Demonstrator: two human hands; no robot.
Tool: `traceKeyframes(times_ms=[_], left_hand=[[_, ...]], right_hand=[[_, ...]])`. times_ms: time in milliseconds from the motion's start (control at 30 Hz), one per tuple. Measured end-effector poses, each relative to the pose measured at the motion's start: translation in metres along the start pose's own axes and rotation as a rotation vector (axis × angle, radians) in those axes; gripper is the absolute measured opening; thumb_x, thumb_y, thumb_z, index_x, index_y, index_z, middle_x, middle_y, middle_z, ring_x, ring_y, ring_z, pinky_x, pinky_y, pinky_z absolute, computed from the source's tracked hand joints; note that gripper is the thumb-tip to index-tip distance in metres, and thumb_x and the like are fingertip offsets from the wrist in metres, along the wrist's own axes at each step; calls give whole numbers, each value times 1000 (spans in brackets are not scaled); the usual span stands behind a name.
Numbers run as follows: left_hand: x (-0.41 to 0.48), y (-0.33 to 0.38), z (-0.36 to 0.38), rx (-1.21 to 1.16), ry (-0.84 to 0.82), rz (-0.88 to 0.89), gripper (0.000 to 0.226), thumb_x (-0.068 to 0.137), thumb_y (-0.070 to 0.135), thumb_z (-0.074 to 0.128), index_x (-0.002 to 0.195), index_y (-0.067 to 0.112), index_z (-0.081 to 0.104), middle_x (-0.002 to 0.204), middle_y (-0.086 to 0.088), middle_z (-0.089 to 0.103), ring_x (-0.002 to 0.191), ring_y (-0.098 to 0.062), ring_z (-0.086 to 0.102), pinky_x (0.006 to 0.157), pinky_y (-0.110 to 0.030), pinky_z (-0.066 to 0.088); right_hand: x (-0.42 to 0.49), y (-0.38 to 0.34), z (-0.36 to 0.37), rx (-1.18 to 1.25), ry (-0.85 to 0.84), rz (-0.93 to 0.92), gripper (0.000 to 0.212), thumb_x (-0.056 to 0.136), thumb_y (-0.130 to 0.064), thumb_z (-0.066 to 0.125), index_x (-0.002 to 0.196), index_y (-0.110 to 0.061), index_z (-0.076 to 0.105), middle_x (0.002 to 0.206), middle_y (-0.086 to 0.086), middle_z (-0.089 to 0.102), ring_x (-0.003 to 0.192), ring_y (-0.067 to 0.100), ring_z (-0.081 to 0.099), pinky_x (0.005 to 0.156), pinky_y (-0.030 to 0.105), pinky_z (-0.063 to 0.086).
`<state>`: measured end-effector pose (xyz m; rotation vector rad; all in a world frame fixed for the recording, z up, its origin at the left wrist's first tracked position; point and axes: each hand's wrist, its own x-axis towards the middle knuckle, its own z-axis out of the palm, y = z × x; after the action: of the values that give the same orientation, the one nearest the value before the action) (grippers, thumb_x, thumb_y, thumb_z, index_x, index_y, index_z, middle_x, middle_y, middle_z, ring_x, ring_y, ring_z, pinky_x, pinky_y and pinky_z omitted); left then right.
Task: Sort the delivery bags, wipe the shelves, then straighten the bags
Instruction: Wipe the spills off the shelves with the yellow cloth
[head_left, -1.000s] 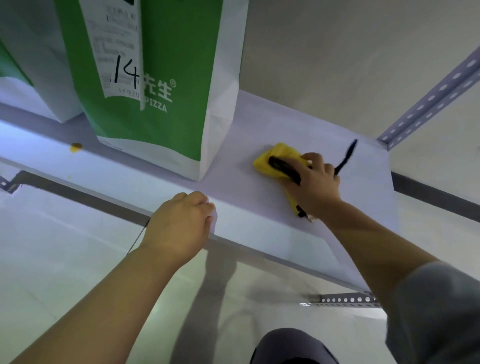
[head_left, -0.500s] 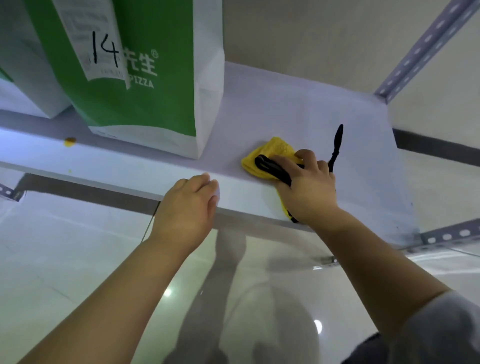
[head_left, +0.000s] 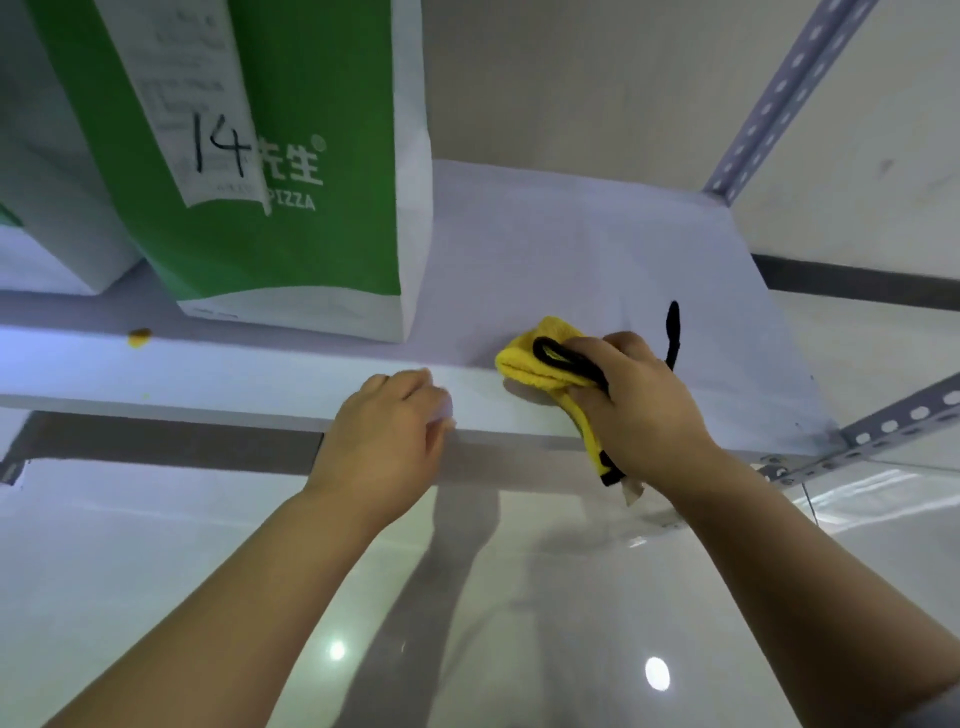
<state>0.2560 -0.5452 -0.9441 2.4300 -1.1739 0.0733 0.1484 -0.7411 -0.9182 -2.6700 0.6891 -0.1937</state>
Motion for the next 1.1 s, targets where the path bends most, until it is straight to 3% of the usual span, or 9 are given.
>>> traceKeyframes(times_ms=[133,333,500,600,667,733,800,867,1100], left_hand=[[2,-20,-31,-49,171,-27,20,86,18,61,103,9,66,105,-9,62,94,-30,55,76,-32,42],[19,-46,-73,-80,491,-253,41,83,16,65,120,6,51,119,-22,41,108,-35,38,81,-38,39],[32,-78,-85,-55,498,-479,73,81,31,68,134,6,25,138,-24,15,123,-37,19,99,-56,37],[37,-96,-84,-183,460,-569,105,77,43,69,145,11,-4,144,-21,9,133,-34,14,106,-49,31],[40,-104,-83,-361,459,-570,113,75,43,71,146,19,-13,149,-14,15,136,-29,20,106,-43,27],[43,-113,-82,-499,468,-574,101,78,38,70,148,21,-2,149,-10,23,133,-27,32,103,-35,27],[45,-120,-80,-510,470,-545,72,84,34,65,142,19,25,139,-10,37,121,-28,47,105,-43,33],[47,-121,-78,-488,478,-509,43,88,29,60,127,19,45,127,-9,47,104,-28,56,96,-45,44],[56,-97,-62,-520,488,-406,14,92,19,56,103,15,49,100,0,60,81,-22,54,56,-21,38]], right_hand=[[-8,-19,-6,34,68,-81,41,88,-18,57,128,-27,54,123,4,52,105,32,53,87,46,45],[1,-50,-13,-4,122,-207,39,87,-18,61,122,-33,58,125,1,52,105,32,52,84,46,40],[18,-64,-9,-28,144,-185,37,89,-21,59,122,-38,57,129,-3,49,108,30,49,87,42,33],[22,-69,-3,-1,154,-165,38,89,-21,58,122,-39,56,128,-5,49,106,28,49,87,41,32],[20,-70,1,1,142,-155,38,89,-20,58,122,-39,56,127,-6,50,105,27,50,86,41,34],[17,-69,3,-17,122,-146,40,87,-18,59,121,-38,57,127,-6,51,106,27,50,86,42,35],[15,-65,4,-49,109,-137,41,87,-17,60,121,-38,57,127,-5,51,108,27,49,86,42,36],[13,-60,2,-77,102,-128,40,88,-19,60,122,-40,56,128,-5,51,109,27,49,86,41,35],[13,-36,-8,-115,96,-89,39,90,-22,57,124,-41,55,131,-5,50,111,28,48,88,40,33]])
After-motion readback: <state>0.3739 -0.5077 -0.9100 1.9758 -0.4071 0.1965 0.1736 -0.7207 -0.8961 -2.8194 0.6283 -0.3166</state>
